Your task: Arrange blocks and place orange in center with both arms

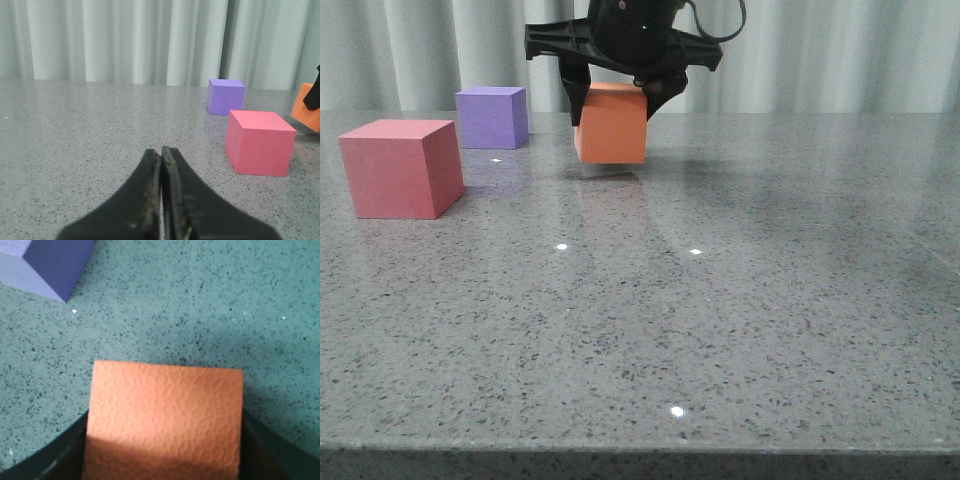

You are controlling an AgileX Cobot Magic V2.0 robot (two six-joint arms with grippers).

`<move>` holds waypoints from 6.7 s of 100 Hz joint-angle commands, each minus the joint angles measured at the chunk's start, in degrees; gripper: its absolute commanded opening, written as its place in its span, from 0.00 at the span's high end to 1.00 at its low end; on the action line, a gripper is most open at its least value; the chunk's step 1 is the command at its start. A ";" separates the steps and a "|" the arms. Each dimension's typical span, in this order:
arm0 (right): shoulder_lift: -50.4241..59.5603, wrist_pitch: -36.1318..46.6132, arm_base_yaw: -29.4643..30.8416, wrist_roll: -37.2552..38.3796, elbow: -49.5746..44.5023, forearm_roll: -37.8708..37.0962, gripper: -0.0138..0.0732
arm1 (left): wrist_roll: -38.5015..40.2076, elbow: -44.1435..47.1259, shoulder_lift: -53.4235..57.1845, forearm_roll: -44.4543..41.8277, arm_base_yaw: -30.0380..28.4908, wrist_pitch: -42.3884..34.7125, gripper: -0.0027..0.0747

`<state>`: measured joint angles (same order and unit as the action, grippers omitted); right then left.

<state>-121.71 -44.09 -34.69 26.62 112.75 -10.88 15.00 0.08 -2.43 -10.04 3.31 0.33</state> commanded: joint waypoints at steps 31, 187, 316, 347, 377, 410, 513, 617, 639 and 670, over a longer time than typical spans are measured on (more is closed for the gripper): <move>3.28 2.25 0.21 0.28 2.06 -1.17 0.08 | 0.00 2.45 -0.59 0.11 0.02 -4.58 0.99; 77.56 4.89 27.89 -1.98 -62.14 -8.70 0.08 | 0.00 2.45 -0.59 0.11 0.02 -4.58 0.99; 88.38 23.54 27.83 -1.98 -81.37 -10.34 0.92 | 0.00 2.45 -0.59 0.11 0.02 -4.58 0.99; 88.38 23.54 27.83 -1.98 -81.37 -10.34 0.92 | 0.00 -1.75 -0.97 4.60 0.02 -5.61 0.99; 88.38 23.54 27.83 -1.98 -81.37 -10.34 0.92 | 0.00 -22.10 -13.93 10.59 0.02 12.70 0.99; 88.38 23.54 27.83 -1.98 -81.37 -10.34 0.92 | -5.04 -49.87 -36.61 9.07 0.02 35.14 0.99; 88.38 23.54 27.83 -1.98 -81.37 -10.34 0.92 | -6.22 -59.59 -53.62 9.57 0.02 41.80 0.15; 88.38 23.54 27.83 -1.98 -81.37 -10.34 0.92 | 14.55 -104.21 -98.88 -9.01 34.81 45.47 0.18; 88.38 23.54 27.83 -1.98 -81.37 -10.34 0.92 | 15.97 -113.66 -106.95 -9.34 36.57 48.89 0.18; 88.38 23.54 27.83 -1.98 -81.37 -10.34 0.92 | 16.37 -113.77 -107.46 -9.34 36.57 48.65 0.18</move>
<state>-33.44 -24.81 -7.07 25.09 29.89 -19.74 30.46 -111.70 -112.96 -18.24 39.50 51.53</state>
